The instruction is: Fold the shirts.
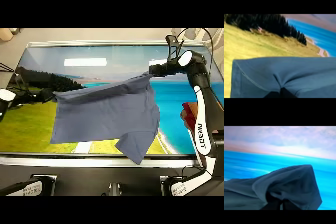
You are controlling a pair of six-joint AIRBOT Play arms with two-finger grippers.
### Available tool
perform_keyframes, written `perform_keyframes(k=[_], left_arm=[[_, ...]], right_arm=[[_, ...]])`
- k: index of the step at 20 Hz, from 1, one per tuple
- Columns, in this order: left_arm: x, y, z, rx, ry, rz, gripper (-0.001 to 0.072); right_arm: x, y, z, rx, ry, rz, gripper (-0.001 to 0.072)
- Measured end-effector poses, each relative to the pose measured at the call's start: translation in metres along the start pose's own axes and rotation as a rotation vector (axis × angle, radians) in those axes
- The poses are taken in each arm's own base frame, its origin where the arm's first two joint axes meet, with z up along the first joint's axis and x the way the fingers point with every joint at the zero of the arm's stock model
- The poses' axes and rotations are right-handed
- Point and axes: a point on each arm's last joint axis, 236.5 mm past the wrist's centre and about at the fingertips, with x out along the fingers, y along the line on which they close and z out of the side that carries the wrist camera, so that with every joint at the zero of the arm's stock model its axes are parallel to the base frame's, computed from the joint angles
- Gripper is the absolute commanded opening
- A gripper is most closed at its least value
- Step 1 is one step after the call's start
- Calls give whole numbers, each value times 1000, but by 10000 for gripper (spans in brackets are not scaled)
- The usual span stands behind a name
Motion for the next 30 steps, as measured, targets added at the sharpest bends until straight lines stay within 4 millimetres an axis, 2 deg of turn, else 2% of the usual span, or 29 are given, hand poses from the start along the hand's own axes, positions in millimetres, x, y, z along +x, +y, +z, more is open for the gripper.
perform_keyframes(k=[1,2,3,4,5,6,8,9,10,13,15,17,21,22,23,24,26,28,30], left_arm=[[7,0,-6,-25,27,-2,532],[11,0,-13,-51,61,-8,665],[12,0,-19,-68,95,-13,657],[10,3,-26,-73,142,-9,580],[5,11,-33,-70,191,8,534],[-4,25,-45,-66,256,35,535],[-25,55,-79,-90,404,95,535],[-37,71,-100,-120,474,123,535],[-47,83,-119,-157,530,139,535],[-61,101,-176,-231,665,133,534],[-61,104,-197,-247,698,119,534],[-57,106,-205,-244,694,110,534],[-50,105,-216,-237,713,101,528],[-48,103,-220,-237,727,93,434],[-46,102,-222,-227,731,94,308],[-43,102,-223,-218,730,98,232],[-36,101,-223,-209,719,110,28],[-33,100,-222,-207,711,119,26],[-31,99,-220,-205,698,124,27]], right_arm=[[3,1,-3,8,9,8,603],[2,1,-6,12,22,20,610],[0,-1,-11,3,45,29,594],[-5,-8,-21,-13,86,31,560],[-15,-19,-31,-32,131,31,537],[-25,-30,-49,-46,204,40,475],[-46,-50,-97,-60,390,62,467],[-60,-56,-124,-77,491,73,400],[-71,-62,-149,-87,580,75,389],[-93,-67,-200,-79,703,72,388],[-97,-66,-222,-79,728,72,388],[-101,-65,-238,-76,753,74,388],[-101,-66,-247,-86,751,69,390],[-101,-68,-248,-89,753,62,395],[-102,-71,-251,-92,762,51,399],[-103,-73,-253,-95,770,42,399],[-105,-75,-263,-94,793,31,407],[-104,-71,-278,-82,807,45,458],[-98,-59,-295,-62,808,92,473]])
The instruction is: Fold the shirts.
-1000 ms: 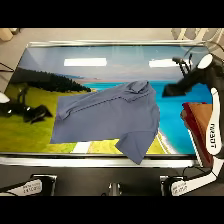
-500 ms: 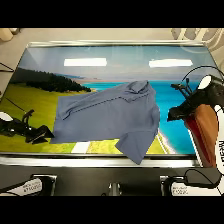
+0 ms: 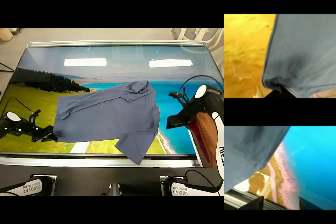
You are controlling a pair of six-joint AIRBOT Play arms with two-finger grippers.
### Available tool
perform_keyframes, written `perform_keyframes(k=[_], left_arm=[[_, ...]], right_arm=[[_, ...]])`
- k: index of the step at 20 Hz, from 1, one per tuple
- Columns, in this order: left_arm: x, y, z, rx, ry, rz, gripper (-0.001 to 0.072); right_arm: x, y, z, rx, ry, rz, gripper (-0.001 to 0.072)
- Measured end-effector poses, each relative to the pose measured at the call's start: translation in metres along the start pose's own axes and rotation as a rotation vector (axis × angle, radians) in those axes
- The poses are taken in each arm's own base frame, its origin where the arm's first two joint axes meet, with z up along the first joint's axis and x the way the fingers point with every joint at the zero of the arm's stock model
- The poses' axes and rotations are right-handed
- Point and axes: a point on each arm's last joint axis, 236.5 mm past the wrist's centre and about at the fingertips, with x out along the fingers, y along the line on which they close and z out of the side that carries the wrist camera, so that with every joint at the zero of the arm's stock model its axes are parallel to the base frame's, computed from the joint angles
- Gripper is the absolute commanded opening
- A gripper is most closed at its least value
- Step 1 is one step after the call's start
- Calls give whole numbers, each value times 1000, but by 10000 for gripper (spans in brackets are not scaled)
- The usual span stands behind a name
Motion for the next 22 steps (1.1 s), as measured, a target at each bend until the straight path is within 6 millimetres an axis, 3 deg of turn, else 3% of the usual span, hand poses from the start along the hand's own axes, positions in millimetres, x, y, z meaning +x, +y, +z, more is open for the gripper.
perform_keyframes(k=[6,9,10,11,12,15,17,18,19,20,22], left_arm=[[-10,-2,8,23,-65,23,26],[-12,-4,7,25,-64,19,26],[-13,-5,5,26,-62,16,26],[-14,-6,5,27,-63,14,26],[-15,-7,4,29,-63,13,26],[-31,-13,11,53,-113,15,25],[-66,-27,30,109,-234,23,25],[-95,-39,44,147,-334,30,25],[-137,-58,58,197,-465,38,25],[-191,-82,69,239,-627,38,25],[-318,-138,63,321,-997,18,25]], right_arm=[[49,33,1,60,-54,165,466],[64,42,3,99,-70,223,416],[66,44,6,111,-84,235,307],[69,43,13,122,-111,234,88],[71,39,19,131,-138,220,14],[61,30,40,125,-222,183,12],[23,27,62,69,-330,137,12],[-12,29,76,20,-407,96,12],[-55,30,91,-34,-505,37,12],[-109,33,103,-96,-624,-46,12],[-253,58,106,-242,-926,-274,11]])
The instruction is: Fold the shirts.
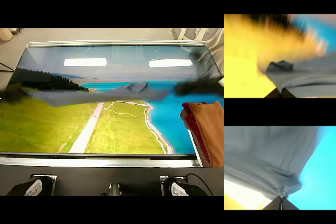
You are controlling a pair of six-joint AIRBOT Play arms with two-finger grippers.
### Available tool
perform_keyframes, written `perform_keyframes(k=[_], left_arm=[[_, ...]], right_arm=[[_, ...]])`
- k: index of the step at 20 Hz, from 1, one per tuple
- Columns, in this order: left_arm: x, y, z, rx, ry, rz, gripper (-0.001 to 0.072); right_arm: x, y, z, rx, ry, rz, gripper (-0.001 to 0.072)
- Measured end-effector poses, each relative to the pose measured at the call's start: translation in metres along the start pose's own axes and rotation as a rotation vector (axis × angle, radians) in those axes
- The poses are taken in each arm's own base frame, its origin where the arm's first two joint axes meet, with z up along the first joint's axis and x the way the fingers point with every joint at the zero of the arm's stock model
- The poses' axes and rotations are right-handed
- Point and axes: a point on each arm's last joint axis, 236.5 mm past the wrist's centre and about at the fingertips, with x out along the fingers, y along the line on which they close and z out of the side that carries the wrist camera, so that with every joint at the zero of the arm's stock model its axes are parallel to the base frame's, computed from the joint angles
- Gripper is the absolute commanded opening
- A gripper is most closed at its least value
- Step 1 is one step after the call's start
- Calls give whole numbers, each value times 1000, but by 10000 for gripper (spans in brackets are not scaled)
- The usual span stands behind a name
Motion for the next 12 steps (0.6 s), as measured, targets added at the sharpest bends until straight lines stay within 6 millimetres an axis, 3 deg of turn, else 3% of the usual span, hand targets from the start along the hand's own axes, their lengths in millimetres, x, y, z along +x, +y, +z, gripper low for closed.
perform_keyframes(k=[2,3,4,6,7,9,12], left_arm=[[-106,-44,95,51,-394,-23,25],[-162,-64,123,71,-559,-41,25],[-216,-83,140,90,-703,-59,25],[-297,-112,150,119,-903,-95,25],[-319,-119,148,128,-948,-105,25],[-342,-128,142,138,-985,-118,24],[-348,-133,135,143,-972,-126,24]], right_arm=[[-114,-1,88,-160,-274,-203,11],[-181,8,120,-230,-413,-313,11],[-241,21,138,-283,-527,-401,11],[-326,47,151,-350,-685,-528,10],[-358,56,150,-363,-736,-580,10],[-392,68,144,-372,-782,-635,10],[-400,70,134,-351,-762,-646,11]])
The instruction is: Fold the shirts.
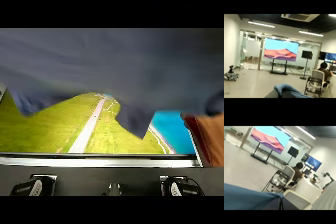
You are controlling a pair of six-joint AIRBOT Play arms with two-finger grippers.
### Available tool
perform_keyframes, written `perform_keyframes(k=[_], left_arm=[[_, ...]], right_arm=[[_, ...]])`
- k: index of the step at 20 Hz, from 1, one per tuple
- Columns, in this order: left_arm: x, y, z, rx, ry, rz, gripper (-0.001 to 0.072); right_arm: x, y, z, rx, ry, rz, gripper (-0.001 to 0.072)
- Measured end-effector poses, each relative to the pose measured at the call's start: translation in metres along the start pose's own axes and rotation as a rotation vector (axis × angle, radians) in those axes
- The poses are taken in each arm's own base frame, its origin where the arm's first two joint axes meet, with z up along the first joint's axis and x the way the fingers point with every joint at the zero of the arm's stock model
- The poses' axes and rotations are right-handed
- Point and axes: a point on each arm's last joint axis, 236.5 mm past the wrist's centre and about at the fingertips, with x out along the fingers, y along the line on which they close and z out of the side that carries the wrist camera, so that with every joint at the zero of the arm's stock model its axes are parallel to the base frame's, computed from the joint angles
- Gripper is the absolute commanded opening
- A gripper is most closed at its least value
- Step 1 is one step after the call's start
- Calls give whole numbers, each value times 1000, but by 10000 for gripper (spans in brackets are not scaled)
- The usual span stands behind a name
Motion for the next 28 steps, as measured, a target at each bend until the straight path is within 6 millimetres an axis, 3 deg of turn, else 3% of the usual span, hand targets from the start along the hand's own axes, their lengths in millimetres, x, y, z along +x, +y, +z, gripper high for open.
perform_keyframes(k=[3,6,8,10,14,17,19,21,25,28], left_arm=[[8,4,-19,-7,78,3,24],[38,26,-80,-31,291,28,25],[62,49,-145,-51,488,48,25],[79,76,-227,-91,712,71,25],[81,121,-395,-200,1104,118,25],[84,142,-486,-262,1259,147,25],[95,151,-527,-285,1302,155,25],[108,155,-555,-296,1326,151,25],[129,165,-587,-301,1337,153,26],[131,168,-600,-291,1359,141,26]], right_arm=[[11,7,-19,16,73,34,11],[46,28,-69,38,242,133,11],[79,55,-128,67,429,249,10],[109,94,-203,110,663,401,10],[143,197,-343,174,1062,700,11],[164,272,-411,203,1196,828,12],[178,307,-438,221,1208,855,12],[197,325,-453,253,1178,825,12],[233,332,-465,304,1096,730,13],[233,332,-471,275,1097,734,13]])
